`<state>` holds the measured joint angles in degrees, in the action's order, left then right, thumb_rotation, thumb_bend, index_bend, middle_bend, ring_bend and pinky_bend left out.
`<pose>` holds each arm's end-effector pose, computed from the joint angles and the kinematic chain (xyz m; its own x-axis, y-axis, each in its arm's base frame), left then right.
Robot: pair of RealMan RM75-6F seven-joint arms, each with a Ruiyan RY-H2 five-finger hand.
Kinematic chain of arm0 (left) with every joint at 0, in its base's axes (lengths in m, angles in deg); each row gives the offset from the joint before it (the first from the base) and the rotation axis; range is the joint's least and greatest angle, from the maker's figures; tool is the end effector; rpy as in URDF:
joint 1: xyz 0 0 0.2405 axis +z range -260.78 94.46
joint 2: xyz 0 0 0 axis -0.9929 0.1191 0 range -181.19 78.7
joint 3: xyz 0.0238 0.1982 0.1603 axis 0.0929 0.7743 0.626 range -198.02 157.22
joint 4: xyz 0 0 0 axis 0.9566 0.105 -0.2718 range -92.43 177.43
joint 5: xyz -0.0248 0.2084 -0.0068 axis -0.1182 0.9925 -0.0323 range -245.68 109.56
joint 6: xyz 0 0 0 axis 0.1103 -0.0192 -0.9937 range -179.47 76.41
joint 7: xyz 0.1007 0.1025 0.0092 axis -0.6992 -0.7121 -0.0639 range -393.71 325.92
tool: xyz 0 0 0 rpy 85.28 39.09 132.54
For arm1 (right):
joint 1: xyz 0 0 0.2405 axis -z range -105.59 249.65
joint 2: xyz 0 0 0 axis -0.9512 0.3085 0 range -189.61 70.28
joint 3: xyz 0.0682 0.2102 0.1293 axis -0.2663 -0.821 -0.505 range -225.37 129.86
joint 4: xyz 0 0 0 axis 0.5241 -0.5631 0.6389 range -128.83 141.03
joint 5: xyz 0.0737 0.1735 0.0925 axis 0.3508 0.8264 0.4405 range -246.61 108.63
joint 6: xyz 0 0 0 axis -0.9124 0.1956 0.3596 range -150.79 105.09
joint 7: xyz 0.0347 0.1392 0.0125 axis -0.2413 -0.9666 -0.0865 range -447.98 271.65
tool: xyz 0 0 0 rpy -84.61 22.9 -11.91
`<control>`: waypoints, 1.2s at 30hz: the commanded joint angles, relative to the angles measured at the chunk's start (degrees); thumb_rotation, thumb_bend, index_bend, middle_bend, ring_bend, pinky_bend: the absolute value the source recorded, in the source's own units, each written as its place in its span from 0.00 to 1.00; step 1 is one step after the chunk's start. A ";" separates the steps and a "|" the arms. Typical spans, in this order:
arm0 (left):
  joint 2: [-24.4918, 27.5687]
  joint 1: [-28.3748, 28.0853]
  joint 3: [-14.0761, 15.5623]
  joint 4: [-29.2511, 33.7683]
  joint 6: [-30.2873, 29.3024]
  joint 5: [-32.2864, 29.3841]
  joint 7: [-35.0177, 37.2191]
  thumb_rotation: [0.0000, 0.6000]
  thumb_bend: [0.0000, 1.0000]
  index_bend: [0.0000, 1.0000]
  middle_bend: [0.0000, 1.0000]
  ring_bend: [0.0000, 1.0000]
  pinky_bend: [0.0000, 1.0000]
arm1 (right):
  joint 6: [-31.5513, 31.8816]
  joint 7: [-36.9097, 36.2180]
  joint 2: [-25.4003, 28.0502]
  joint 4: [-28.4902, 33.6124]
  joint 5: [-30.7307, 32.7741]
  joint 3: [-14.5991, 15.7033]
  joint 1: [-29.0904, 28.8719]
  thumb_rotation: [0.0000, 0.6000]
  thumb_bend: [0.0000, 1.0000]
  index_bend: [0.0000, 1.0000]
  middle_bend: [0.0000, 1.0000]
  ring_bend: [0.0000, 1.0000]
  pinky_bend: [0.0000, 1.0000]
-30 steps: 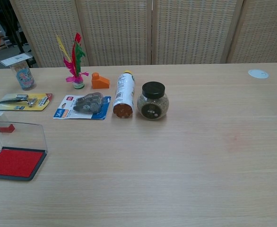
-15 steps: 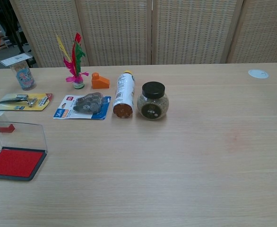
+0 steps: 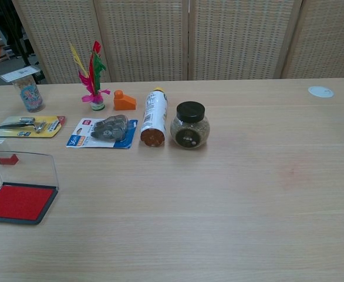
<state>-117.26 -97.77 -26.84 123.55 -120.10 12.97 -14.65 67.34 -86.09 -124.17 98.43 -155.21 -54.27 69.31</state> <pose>-0.3346 0.2528 0.1505 0.2110 0.1347 0.9682 0.9771 0.0000 -0.2130 -0.3065 -0.1814 0.1778 0.4179 0.1342 0.8985 -0.9077 0.0219 0.4190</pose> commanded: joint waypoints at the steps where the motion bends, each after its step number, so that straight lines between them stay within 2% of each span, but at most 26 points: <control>1: -1.07 -4.87 -1.40 -3.32 7.37 -2.11 2.13 1.00 0.05 0.15 1.00 0.98 0.96 | -0.69 0.31 -0.22 -0.16 0.62 -0.14 -0.31 1.00 0.00 0.00 0.00 0.00 0.00; 7: -4.40 -10.66 -2.74 -9.93 16.04 -5.00 2.43 1.00 0.12 0.34 1.00 0.98 0.96 | -1.39 0.62 -0.48 -0.34 1.41 -0.34 -0.60 1.00 0.00 0.00 0.00 0.00 0.00; 16: -11.72 -16.28 -3.34 -20.43 24.68 -8.77 1.35 1.00 0.23 0.40 1.00 0.98 0.96 | -3.15 -0.21 -0.50 -0.88 3.34 -0.86 -1.19 1.00 0.00 0.00 0.00 0.00 0.00; 27: -15.03 -17.34 -2.36 -24.62 26.90 -9.70 0.48 1.00 0.25 0.46 1.00 0.98 0.96 | -3.70 -1.36 -0.16 -1.03 4.06 -1.03 -1.30 1.00 0.00 0.00 0.00 0.00 0.00; 36: -16.49 -17.48 -2.09 -26.57 26.29 -9.62 0.03 1.00 0.28 0.48 1.00 0.98 0.96 | -3.84 -1.35 -0.18 -1.01 4.00 -0.89 -1.38 1.00 0.00 0.00 0.00 0.00 0.00</control>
<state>-133.59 -115.21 -29.01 97.18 -93.82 3.30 -14.53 63.50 -87.44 -124.35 97.42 -151.22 -55.16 67.93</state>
